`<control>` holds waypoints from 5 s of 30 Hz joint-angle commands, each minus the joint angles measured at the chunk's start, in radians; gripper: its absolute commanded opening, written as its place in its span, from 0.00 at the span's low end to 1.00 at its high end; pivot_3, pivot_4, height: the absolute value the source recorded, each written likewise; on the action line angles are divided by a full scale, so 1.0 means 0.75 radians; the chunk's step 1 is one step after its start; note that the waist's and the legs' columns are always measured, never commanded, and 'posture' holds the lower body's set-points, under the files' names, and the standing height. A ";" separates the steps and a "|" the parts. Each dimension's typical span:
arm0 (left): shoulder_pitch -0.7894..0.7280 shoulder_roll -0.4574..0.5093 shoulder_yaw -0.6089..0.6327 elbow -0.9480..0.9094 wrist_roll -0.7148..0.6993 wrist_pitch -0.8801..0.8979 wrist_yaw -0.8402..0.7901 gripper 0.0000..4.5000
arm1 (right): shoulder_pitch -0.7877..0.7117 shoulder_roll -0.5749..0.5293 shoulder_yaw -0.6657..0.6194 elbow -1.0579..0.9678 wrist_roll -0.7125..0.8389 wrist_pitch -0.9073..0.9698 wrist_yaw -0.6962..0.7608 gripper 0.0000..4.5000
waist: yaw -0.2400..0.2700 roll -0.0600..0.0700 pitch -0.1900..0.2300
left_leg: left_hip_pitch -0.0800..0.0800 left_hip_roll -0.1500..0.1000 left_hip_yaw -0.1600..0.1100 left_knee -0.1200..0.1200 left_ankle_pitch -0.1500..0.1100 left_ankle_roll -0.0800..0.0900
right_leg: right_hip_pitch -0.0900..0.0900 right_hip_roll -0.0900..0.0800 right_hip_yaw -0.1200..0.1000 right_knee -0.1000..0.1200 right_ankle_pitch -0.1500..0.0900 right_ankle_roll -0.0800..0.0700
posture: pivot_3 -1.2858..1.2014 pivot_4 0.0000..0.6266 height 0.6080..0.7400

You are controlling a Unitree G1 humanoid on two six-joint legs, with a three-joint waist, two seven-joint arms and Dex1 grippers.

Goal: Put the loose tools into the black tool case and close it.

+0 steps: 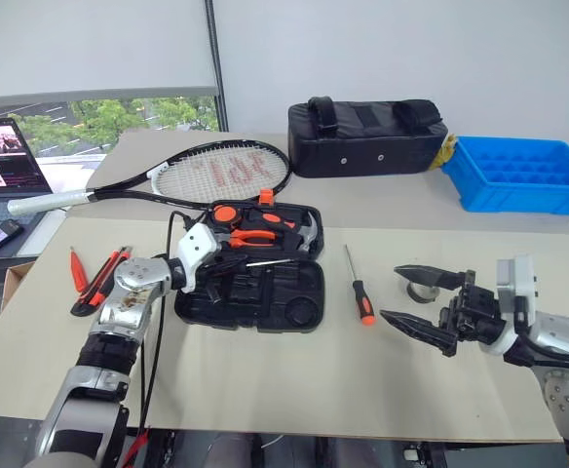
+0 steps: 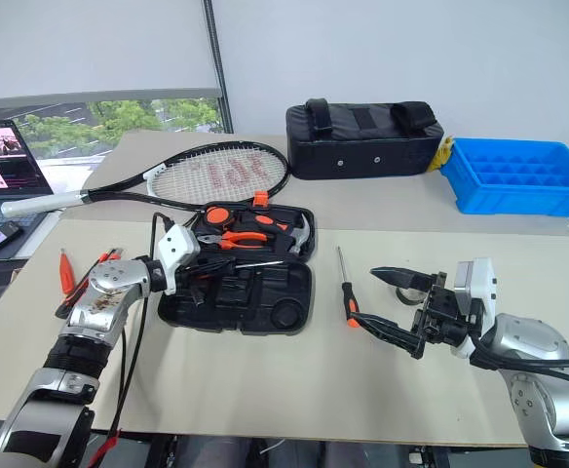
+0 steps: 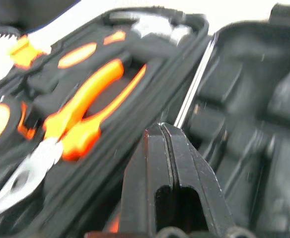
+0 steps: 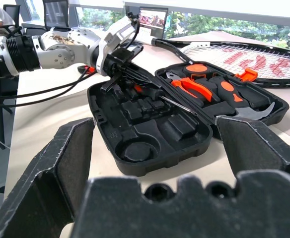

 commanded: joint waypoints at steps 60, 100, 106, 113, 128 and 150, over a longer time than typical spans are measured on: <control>0.017 0.589 0.125 -0.565 -0.525 0.601 -0.744 1.00 | -0.388 0.421 0.365 -0.253 -0.490 1.387 -1.204 0.48 | -0.044 0.002 -0.001 | -0.008 -0.007 -0.017 -0.002 0.007 -0.007 | -0.001 -0.006 -0.013 0.001 -0.006 0.001 | 0.52 0.24 0.79; 0.763 0.603 0.892 -0.938 -0.736 0.757 -0.263 1.00 | -1.208 0.467 0.834 1.208 -0.914 -0.588 0.091 0.22 | -0.064 0.002 0.006 | -0.005 -0.005 -0.017 -0.003 0.013 -0.019 | -0.001 -0.012 -0.012 0.003 -0.005 -0.003 | 0.52 0.24 0.79; 0.758 0.620 0.881 -0.909 -0.722 0.730 -0.264 1.00 | -1.223 0.470 0.806 1.233 -0.923 -0.584 0.092 0.62 | -0.064 0.003 0.006 | -0.005 -0.005 -0.017 -0.003 0.013 -0.019 | -0.001 -0.013 -0.012 0.004 -0.005 -0.004 | 0.52 0.24 0.79; 0.722 0.637 0.847 -0.870 -0.712 0.715 -0.272 1.00 | -1.218 0.435 0.755 1.188 -0.902 -0.598 0.105 0.99 | -0.064 0.003 0.006 | -0.005 -0.005 -0.017 -0.003 0.012 -0.019 | -0.001 -0.013 -0.012 0.004 -0.005 -0.004 | 0.52 0.24 0.79; 0.675 0.638 0.783 -0.830 -0.691 0.680 -0.271 1.00 | -1.186 0.668 0.671 1.047 -0.854 -0.193 -0.195 0.46 | -0.082 0.003 0.007 | -0.005 -0.004 -0.018 -0.004 0.012 -0.021 | -0.002 -0.015 -0.011 0.006 -0.006 -0.006 | 0.52 0.24 0.79; 0.682 0.630 0.775 -0.831 -0.678 0.680 -0.263 1.00 | -1.162 0.704 0.869 1.152 -1.051 -0.384 -0.103 0.01 | -0.099 0.003 0.007 | -0.005 -0.004 -0.018 -0.005 0.013 -0.022 | -0.002 -0.014 -0.013 0.006 -0.006 -0.006 | 0.52 0.24 0.79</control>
